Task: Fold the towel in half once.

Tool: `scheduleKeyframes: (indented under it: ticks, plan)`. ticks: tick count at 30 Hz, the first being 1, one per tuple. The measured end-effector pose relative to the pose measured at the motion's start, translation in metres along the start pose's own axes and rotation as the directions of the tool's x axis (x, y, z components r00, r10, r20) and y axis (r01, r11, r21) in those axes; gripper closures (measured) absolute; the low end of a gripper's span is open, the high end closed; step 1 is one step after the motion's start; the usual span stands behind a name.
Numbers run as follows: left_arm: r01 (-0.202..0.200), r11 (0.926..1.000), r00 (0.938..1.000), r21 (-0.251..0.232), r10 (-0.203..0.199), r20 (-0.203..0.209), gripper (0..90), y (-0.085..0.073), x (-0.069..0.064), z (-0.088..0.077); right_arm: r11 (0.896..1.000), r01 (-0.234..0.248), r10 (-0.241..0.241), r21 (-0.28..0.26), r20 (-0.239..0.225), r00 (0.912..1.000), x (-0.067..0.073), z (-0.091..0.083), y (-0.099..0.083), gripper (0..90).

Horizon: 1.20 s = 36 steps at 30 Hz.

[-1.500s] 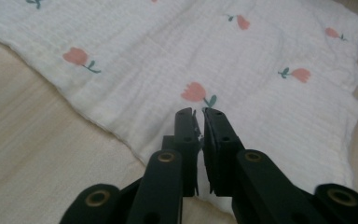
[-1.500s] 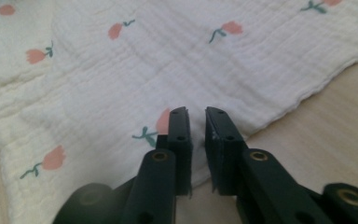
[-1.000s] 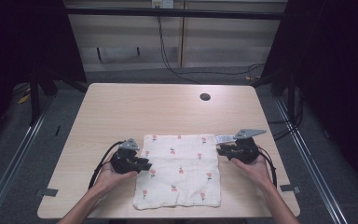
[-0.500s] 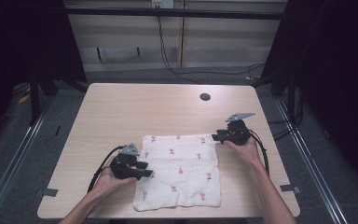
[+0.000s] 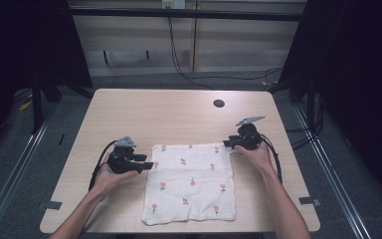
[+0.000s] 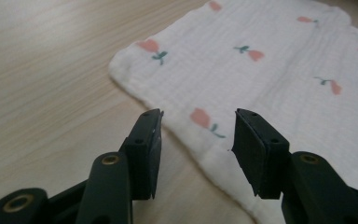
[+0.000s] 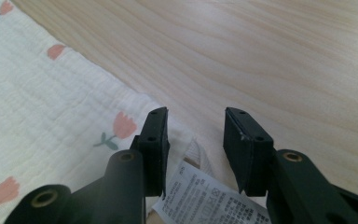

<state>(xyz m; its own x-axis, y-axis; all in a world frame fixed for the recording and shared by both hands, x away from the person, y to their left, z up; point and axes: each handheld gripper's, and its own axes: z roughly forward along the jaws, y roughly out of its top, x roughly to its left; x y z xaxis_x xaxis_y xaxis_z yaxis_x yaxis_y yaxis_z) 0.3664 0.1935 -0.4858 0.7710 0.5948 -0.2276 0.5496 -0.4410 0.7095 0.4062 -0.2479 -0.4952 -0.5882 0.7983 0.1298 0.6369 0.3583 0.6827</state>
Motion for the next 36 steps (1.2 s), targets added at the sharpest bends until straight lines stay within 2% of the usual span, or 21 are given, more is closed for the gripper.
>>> scheduleKeyframes:
  ticks: [2,5,7,9,11,14,15,17,20,21,23,24,27,30,32,33,34,36]
  plan:
    - [0.022,0.9997,0.9998,-0.008,-0.022,-0.004,51.8,0.003,0.008,0.002,1.0,-0.007,0.007,0.009,0.013,0.9999,-0.001,-0.001,0.0,59.5]
    - [0.036,0.9993,0.9993,-0.01,-0.036,-0.011,51.7,0.008,0.014,0.006,1.0,0.001,-0.001,0.013,-0.001,1.0,-0.001,0.002,-0.002,60.1]
    - [0.035,0.999,0.9987,-0.028,-0.036,-0.037,51.8,0.011,0.016,0.009,1.0,0.011,-0.011,0.029,-0.001,0.9999,0.001,0.005,-0.002,62.2]
    - [0.026,0.9996,0.9981,-0.014,-0.026,-0.056,51.8,0.013,0.018,0.013,0.999,0.026,-0.026,0.028,-0.001,0.9997,0.003,0.007,-0.002,66.4]
    - [0.029,0.9994,0.9973,-0.018,-0.03,-0.067,51.9,0.016,0.02,0.017,0.999,0.027,-0.027,0.028,0.004,0.9996,0.005,0.007,-0.002,74.9]
    - [0.052,0.9981,0.9965,-0.032,-0.054,-0.063,52.0,0.019,0.024,0.021,0.999,0.014,-0.013,0.032,-0.03,0.9995,0.005,0.007,-0.002,84.0]
    - [0.053,0.9981,0.9969,-0.031,-0.054,-0.058,52.0,0.02,0.025,0.023,0.999,0.008,-0.007,0.032,-0.04,0.9992,0.005,0.007,-0.002,84.7]
    - [0.052,0.9979,0.9956,-0.039,-0.055,-0.076,52.3,0.021,0.024,0.028,0.999,0.0,0.001,0.032,-0.045,0.999,0.004,0.006,-0.003,85.6]
    - [0.023,0.9996,0.9981,-0.016,-0.024,-0.057,51.9,0.025,0.023,0.031,1.0,-0.008,0.009,0.022,-0.058,0.9983,0.003,0.004,-0.002,85.9]
    - [0.017,0.9998,0.9974,-0.005,-0.017,-0.071,51.6,0.026,0.024,0.032,1.0,-0.006,0.007,0.014,-0.061,0.9981,0.003,0.003,-0.002,85.9]
    - [0.027,0.9996,0.9968,-0.003,-0.027,-0.075,50.8,0.027,0.027,0.035,1.0,-0.002,0.003,0.008,-0.057,0.9984,0.004,0.002,-0.002,85.9]
    - [0.016,0.9998,0.9958,0.015,-0.015,-0.09,50.7,0.028,0.028,0.037,1.0,-0.005,0.005,0.006,-0.061,0.9982,0.005,0.002,-0.002,85.9]
    - [0.007,0.9993,0.9964,0.038,-0.004,-0.085,51.0,0.03,0.03,0.043,1.0,0.002,-0.002,0.005,-0.063,0.998,0.006,0.001,-0.002,85.8]
    - [0.019,0.9992,0.9962,0.035,-0.016,-0.086,51.6,0.033,0.03,0.047,1.0,0.006,-0.006,-0.002,-0.067,0.9978,0.007,0.001,-0.001,85.8]
    - [-0.008,0.9984,0.9964,0.056,0.013,-0.083,52.7,0.036,0.03,0.048,1.0,0.008,-0.009,-0.002,-0.065,0.9979,0.008,0.001,0.0,85.8]
    - [-0.013,0.9987,0.9974,0.05,0.017,-0.07,54.7,0.036,0.029,0.05,1.0,0.014,-0.014,-0.001,-0.061,0.998,0.009,0.001,0.0,85.7]
    - [-0.038,0.9982,0.9973,0.046,0.041,-0.061,60.0,0.036,0.028,0.051,1.0,0.013,-0.014,-0.007,-0.07,0.9975,0.009,0.001,0.0,85.8]
    - [-0.057,0.997,0.9961,0.052,0.06,-0.065,66.8,0.037,0.027,0.053,1.0,0.016,-0.017,-0.003,-0.068,0.9976,0.009,0.001,0.0,85.8]
